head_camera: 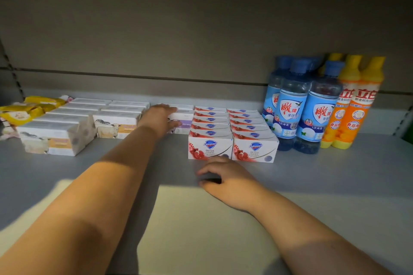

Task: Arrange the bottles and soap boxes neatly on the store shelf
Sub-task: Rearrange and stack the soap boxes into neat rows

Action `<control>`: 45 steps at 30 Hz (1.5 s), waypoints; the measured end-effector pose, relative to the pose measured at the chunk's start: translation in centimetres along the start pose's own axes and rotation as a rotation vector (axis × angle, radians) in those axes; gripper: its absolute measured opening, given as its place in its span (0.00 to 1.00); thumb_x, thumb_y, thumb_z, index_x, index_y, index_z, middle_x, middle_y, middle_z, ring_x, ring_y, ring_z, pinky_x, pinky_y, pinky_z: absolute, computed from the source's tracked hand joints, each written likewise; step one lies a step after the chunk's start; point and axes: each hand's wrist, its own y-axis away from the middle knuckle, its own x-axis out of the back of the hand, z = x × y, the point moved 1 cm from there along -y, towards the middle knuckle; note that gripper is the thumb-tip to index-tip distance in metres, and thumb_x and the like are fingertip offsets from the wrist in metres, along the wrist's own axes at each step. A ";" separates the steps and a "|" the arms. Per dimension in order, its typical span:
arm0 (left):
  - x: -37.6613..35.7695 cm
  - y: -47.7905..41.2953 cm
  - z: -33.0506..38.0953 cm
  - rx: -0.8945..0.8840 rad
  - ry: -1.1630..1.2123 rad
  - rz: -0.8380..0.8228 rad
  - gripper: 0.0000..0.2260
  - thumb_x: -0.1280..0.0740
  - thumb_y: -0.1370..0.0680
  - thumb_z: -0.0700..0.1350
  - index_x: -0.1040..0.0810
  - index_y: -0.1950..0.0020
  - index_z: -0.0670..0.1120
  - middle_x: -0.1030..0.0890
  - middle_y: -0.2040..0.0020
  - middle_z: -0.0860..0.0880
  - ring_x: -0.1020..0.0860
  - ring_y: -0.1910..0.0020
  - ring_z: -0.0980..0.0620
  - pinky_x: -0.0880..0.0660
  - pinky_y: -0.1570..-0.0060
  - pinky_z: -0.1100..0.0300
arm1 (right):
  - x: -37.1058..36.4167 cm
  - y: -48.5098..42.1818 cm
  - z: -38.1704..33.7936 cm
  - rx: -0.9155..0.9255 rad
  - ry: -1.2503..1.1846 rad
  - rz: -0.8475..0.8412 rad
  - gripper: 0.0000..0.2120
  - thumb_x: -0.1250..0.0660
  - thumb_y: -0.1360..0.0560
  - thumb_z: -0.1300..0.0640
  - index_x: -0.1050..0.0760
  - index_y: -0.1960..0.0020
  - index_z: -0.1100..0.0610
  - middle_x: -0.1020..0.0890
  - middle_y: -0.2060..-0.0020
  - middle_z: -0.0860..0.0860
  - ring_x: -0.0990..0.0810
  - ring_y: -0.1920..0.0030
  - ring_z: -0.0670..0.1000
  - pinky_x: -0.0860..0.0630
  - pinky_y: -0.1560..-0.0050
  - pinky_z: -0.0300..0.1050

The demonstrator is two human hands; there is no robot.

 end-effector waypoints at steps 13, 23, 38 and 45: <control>0.4 0.4 -0.5 -0.060 0.151 -0.017 0.28 0.29 0.27 0.54 0.31 0.28 0.51 0.35 0.26 0.48 0.37 0.28 0.47 0.38 0.29 0.50 | 0.4 0.2 -0.4 0.008 0.006 0.026 0.12 0.32 0.26 0.54 0.21 0.43 0.52 0.24 0.44 0.44 0.29 0.47 0.40 0.39 0.51 0.20; 2.1 4.2 -5.2 0.237 -0.278 -0.027 0.30 0.41 0.23 0.48 0.49 0.23 0.46 0.50 0.23 0.38 0.55 0.24 0.39 0.56 0.27 0.43 | 0.2 0.1 -0.3 0.000 0.028 0.035 0.09 0.32 0.27 0.55 0.20 0.47 0.51 0.25 0.52 0.40 0.26 0.46 0.43 0.32 0.45 0.33; 3.3 8.4 -5.4 0.126 -0.302 0.281 0.14 0.36 0.27 0.45 0.27 0.42 0.51 0.26 0.41 0.49 0.36 0.35 0.42 0.50 0.29 0.40 | 0.2 0.3 -0.6 -0.077 -0.007 0.041 0.08 0.33 0.26 0.56 0.20 0.48 0.50 0.23 0.52 0.42 0.26 0.50 0.41 0.32 0.48 0.30; 6.9 9.9 0.9 0.242 0.923 0.500 0.18 0.27 0.30 0.57 0.25 0.61 0.43 0.21 0.65 0.47 0.25 0.67 0.50 0.30 0.66 0.57 | 0.4 0.4 -0.7 -0.136 -0.095 0.037 0.09 0.33 0.26 0.56 0.21 0.47 0.49 0.21 0.49 0.44 0.23 0.48 0.43 0.29 0.47 0.32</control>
